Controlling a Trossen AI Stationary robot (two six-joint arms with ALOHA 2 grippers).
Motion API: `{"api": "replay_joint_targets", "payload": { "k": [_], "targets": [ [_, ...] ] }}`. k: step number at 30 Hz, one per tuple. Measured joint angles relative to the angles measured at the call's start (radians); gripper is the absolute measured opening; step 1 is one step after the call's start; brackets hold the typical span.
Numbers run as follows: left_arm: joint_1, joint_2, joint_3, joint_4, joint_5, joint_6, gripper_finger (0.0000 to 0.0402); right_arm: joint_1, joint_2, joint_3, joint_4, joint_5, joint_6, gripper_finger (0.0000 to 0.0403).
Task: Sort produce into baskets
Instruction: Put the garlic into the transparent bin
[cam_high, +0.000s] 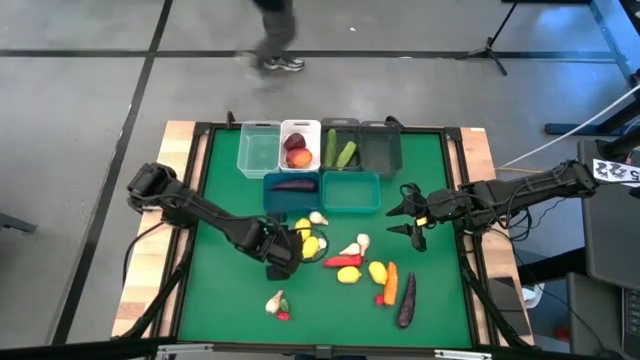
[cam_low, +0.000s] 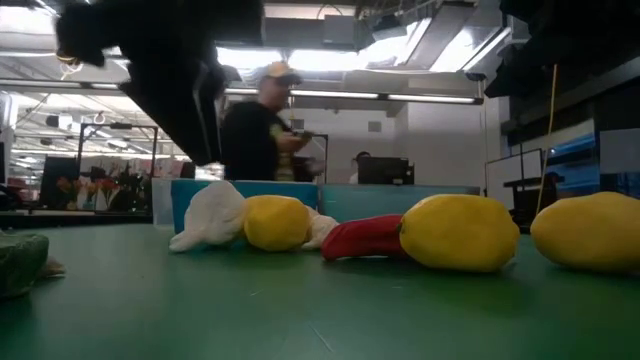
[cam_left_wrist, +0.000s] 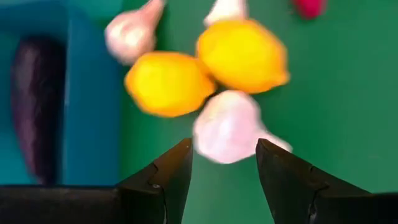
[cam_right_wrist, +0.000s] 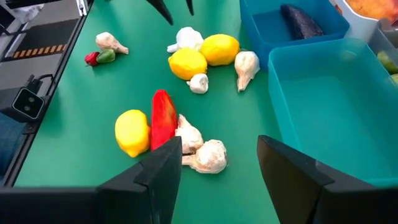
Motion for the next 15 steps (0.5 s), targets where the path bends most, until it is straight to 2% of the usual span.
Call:
{"api": "replay_joint_targets", "payload": {
  "k": [10,15],
  "targets": [
    [0.01,-0.007,-0.011,0.026,-0.034,0.085,0.0173,0.0,0.0,-0.001,0.002,0.009,-0.004,0.0209],
    [0.022,-0.013,-0.031,0.056,-0.038,0.057,0.0173,0.0,0.0,-0.001,0.003,0.01,-0.01,0.0209]
  ]
}}
